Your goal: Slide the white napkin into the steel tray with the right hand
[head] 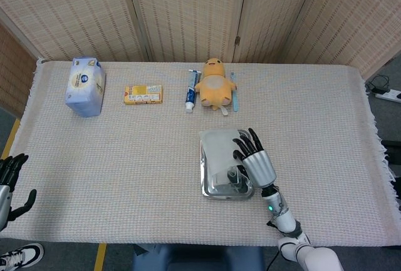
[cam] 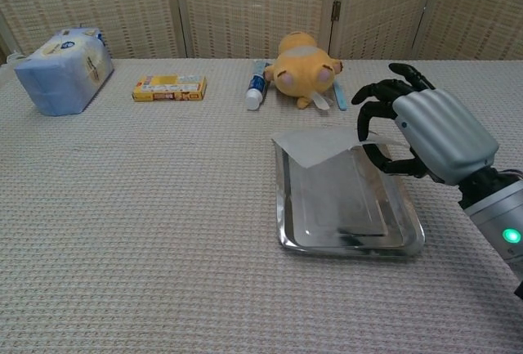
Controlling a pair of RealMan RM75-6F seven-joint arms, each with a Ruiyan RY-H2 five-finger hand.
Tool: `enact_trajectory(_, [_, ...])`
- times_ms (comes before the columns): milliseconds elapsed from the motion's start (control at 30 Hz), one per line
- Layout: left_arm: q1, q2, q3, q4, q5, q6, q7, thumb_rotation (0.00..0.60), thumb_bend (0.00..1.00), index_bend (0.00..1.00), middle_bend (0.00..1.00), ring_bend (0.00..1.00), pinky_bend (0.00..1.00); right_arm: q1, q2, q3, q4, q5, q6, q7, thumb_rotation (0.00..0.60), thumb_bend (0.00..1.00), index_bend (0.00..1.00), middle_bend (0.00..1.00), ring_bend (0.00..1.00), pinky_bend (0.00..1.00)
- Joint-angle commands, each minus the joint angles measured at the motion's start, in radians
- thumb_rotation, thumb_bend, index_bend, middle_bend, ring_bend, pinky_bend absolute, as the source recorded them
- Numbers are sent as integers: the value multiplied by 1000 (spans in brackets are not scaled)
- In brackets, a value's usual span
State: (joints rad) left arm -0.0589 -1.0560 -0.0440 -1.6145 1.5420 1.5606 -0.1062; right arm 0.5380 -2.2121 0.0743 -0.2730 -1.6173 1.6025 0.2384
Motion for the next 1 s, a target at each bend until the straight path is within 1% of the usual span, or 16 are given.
enact_trajectory(33, [0,1,1,-1,2,0,-1,600,493,50,98,0,35,-17,-5,-20,4,-12,5,4,600,584,666,298,213,0])
enact_trajectory(433, [6,7,10,-14,31,18,-10,600,493,41,98,0,40,-79,-14,-97,7,-54,9,-36,600,584,666,298,214,0])
enact_trajectory(833, [10,18,13,-14,42,27,-42,600,494,42,98,0,40,-148,-32,-94,8,-34,53,-80,600,583,670,300,214,0])
enact_trajectory(1000, [11,22,17,-16,55,32,-54,600,494,43,98,0,40,-177,-39,-88,5,-21,58,-126,600,583,675,302,214,0])
